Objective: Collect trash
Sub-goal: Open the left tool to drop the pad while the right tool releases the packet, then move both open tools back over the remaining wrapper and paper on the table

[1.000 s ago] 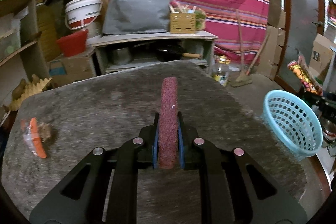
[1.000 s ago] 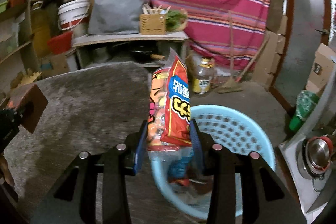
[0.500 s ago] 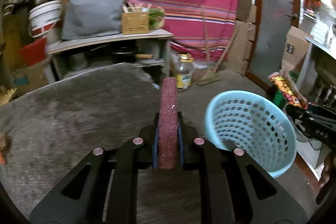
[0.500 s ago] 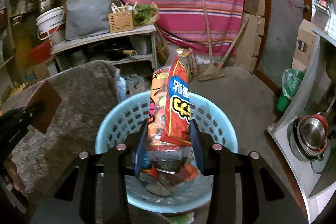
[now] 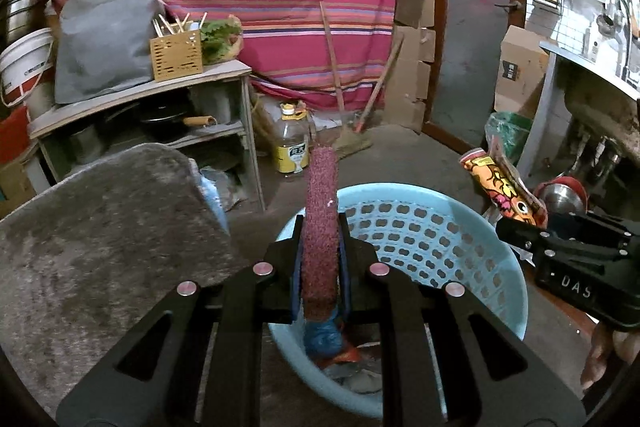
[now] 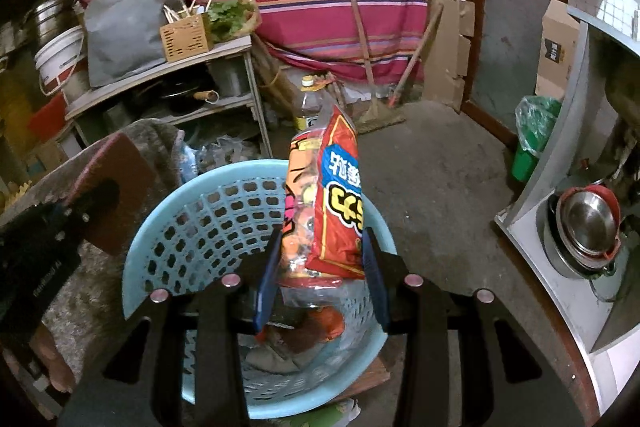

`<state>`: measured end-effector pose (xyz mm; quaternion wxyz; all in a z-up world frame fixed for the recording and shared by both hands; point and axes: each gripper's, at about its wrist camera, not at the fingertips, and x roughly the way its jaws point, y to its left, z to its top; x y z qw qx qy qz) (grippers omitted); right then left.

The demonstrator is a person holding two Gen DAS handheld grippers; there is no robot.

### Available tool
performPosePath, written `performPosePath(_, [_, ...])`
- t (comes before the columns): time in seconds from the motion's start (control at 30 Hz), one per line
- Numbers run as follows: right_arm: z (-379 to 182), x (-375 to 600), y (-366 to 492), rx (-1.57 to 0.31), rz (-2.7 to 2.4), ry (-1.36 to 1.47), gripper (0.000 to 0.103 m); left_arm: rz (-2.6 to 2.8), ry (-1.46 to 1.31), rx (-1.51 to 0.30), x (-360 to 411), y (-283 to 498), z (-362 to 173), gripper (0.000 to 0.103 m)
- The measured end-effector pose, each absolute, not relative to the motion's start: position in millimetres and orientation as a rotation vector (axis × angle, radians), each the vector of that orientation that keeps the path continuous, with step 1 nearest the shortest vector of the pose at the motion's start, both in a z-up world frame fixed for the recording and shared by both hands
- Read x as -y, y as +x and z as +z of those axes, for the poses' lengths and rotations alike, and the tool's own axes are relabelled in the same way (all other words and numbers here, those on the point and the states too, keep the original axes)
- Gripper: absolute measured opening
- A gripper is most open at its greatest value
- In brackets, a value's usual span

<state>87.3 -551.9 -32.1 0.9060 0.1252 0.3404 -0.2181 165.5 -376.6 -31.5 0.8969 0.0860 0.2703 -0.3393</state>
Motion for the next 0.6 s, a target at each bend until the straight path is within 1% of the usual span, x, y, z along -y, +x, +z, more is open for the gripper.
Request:
performPosePath(0.13, [-37,558,89,-0.709,-0.462,0.28,0.039,-0.728,0.169,-0.605,387,172,-40,0.014])
performPosePath(0.17, [-37,559,89,-0.71,-0.463,0.283,0.039,-0.734,0.166,-0.609,389,173,-40,0.018])
performPosePath(0.2, [-36,558,90,-0.711,-0.464,0.283,0.039,-0.745,0.168,-0.614,390,173,-41,0.027])
performPosePath(0.23, [-37,558,90,-0.711,-0.464,0.28,0.039,-0.743,0.17,-0.608,391,172,-41,0.032])
performPosePath(0.27, [-37,558,91,-0.713,-0.465,0.277,0.039,-0.738,0.171,-0.598,390,171,-40,0.044])
performPosePath(0.3, [-37,558,91,-0.714,-0.465,0.277,0.039,-0.731,0.169,-0.588,388,170,-39,0.054])
performPosePath(0.33, [-38,557,92,-0.717,-0.463,0.276,0.039,-0.725,0.164,-0.581,386,169,-37,0.057])
performPosePath(0.4, [-39,555,94,-0.721,-0.46,0.272,0.039,-0.71,0.146,-0.574,378,169,-34,0.068])
performPosePath(0.43, [-38,553,96,-0.722,-0.456,0.269,0.039,-0.697,0.133,-0.572,372,170,-32,0.071])
performPosePath(0.5, [-38,550,99,-0.722,-0.448,0.267,0.039,-0.662,0.11,-0.57,358,172,-29,0.084])
performPosePath(0.6, [-36,541,104,-0.722,-0.431,0.26,0.04,-0.617,0.085,-0.559,338,174,-22,0.094])
